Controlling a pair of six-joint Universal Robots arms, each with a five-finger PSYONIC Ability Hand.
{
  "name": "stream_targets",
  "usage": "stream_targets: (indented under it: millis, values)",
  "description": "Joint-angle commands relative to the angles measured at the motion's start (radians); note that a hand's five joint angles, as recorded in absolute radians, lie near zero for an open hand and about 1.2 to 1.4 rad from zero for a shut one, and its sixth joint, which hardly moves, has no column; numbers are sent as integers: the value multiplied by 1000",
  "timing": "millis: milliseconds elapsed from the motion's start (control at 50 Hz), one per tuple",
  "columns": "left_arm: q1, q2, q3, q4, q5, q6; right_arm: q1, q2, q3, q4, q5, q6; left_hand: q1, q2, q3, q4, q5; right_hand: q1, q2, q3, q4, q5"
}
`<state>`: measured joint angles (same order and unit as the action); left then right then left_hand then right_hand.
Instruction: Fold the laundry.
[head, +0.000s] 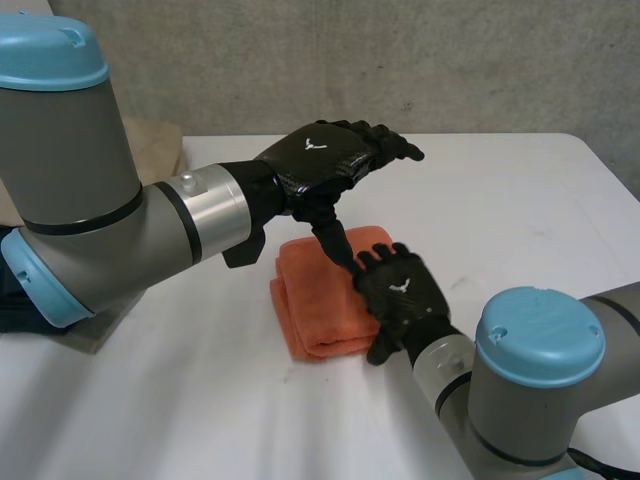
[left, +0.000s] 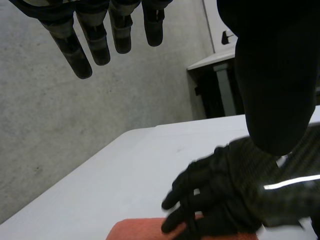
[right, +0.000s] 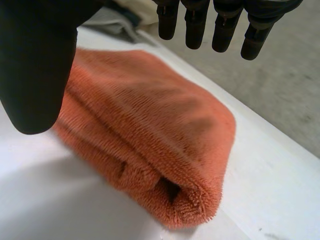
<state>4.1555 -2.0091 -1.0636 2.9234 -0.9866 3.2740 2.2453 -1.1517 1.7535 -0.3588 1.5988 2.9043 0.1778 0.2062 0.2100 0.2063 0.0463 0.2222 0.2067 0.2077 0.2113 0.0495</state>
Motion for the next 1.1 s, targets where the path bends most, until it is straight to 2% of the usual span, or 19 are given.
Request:
stream_targets:
  millis: [20, 120, 480, 520, 540, 580, 740, 820, 880, 980, 1100]
  values:
    - [-12, 6, -9, 2, -102, 4, -76, 10, -34, 99, 24, 344, -3, -32, -35, -32, -46, -48, -32, -33, -37, -49]
    - [-12, 19, -30, 8, -133, 9, -124, 53, -55, 123, -6, 420, -3, -32, -35, -32, -46, -48, -32, -33, -37, -49]
    - [11, 61, -125, 80, -126, 1, -138, 191, -134, 60, 0, 362, -3, -32, -35, -32, -46, -15, 0, -1, -5, -17]
    - [12, 64, -131, 83, -126, 1, -138, 202, -141, 60, -3, 351, -3, -32, -35, -32, -46, 136, 152, 151, 147, 134]
    - [15, 69, -136, 83, -126, 0, -139, 210, -153, 58, -5, 346, -3, -32, -35, -32, -46, 687, 702, 701, 698, 685]
    - [17, 73, -141, 85, -126, -2, -144, 216, -164, 52, -10, 343, -3, -32, -35, -32, -46, 1172, 1187, 1186, 1183, 1170]
    - [22, 98, -150, 105, -121, -4, -236, 236, -267, 9, -31, 302, -3, -32, -35, -32, -46, 1174, 1190, 1189, 1185, 1172]
    - [22, 115, -151, 114, -123, -7, -323, 253, -379, 1, -29, 282, -3, -32, -35, -32, -46, 1174, 1190, 1189, 1185, 1172]
    - [20, 119, -150, 122, -123, -10, -395, 335, -527, -2, -10, 251, -3, -32, -35, -32, -46, 1174, 1190, 1189, 1185, 1172]
    - [15, 131, -151, 148, -127, -28, -516, 547, -896, 113, 113, 173, -3, -32, -35, -32, -46, 1174, 1190, 1189, 1185, 1172]
    - [11, 135, -151, 163, -129, -53, -628, 751, -1279, 231, 202, 153, -3, -32, -35, -32, -46, 1174, 1190, 1189, 1185, 1172]
